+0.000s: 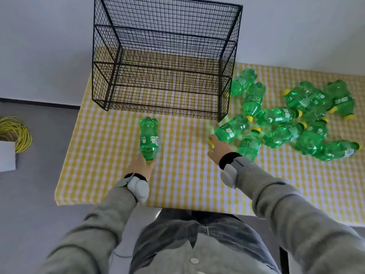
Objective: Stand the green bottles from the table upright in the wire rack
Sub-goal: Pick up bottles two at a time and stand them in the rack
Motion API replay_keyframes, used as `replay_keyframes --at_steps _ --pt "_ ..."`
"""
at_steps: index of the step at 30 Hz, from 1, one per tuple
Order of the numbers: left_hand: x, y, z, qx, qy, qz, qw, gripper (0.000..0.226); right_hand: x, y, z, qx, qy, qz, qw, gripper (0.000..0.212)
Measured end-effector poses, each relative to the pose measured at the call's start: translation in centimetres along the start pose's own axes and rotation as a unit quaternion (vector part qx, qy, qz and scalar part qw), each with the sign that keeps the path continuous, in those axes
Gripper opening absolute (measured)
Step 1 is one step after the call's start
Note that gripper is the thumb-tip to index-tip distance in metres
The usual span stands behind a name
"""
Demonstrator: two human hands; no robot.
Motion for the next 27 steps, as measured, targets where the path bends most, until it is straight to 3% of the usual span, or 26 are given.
replay_keyframes --at_steps 6,9,16,22,27 --pt "0.7 -0.4 -0.1 0.011 0.072 -0.019 0.997 0.031 1.8 1.2 -0.4 -0.020 0.008 0.022 1.000 0.033" --pt "3.4 -0.4 -0.4 0.009 0.095 0.033 0.995 0.029 3.9 2.2 -1.1 -0.005 0.041 0.035 0.999 0.028" --pt "11.5 -0.4 1.7 -0.031 -0.006 0.140 0.990 0.040 8.5 3.6 -4.0 0.084 0.093 0.088 0.988 0.019" --pt "13.8 -1.1 2.9 -0.037 -0.067 0.109 0.991 0.054 7.4 4.3 -7.5 0.233 0.061 0.038 0.970 0.016" --pt "14.9 -1.5 3.5 -0.037 -0.072 0.062 0.995 0.056 7.9 3.0 -9.8 0.206 0.101 0.071 0.971 0.028"
Point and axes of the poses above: each hand's wrist, its own y-axis away from the middle knuckle, its own x-axis out of the back of the hand, z = x × y, the point moved 6 cm from there along -y, towards the middle knuckle, and after that the axes turned 5 degrees about -y, right-handed, at the moved point
